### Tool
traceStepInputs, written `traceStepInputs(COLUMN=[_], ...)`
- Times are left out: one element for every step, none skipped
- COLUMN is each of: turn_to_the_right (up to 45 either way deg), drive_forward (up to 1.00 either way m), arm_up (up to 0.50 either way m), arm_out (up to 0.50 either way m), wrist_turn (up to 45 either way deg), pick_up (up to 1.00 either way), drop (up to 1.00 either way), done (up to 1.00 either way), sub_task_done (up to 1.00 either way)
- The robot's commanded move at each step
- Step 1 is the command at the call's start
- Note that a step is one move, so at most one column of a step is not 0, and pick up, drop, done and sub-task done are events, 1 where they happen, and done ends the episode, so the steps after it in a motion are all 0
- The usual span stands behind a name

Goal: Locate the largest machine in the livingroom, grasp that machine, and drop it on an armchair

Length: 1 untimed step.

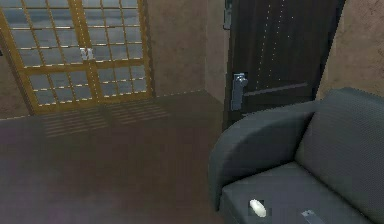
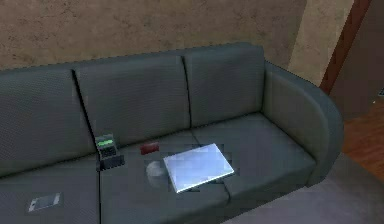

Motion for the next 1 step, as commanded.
traceStepInputs(turn_to_the_right=[0.0], drive_forward=[0.00], arm_up=[0.50], arm_out=[0.00], wrist_turn=[0.0], pick_up=[0.00], drop=[0.00], done=[0.00], sub_task_done=[0.00])
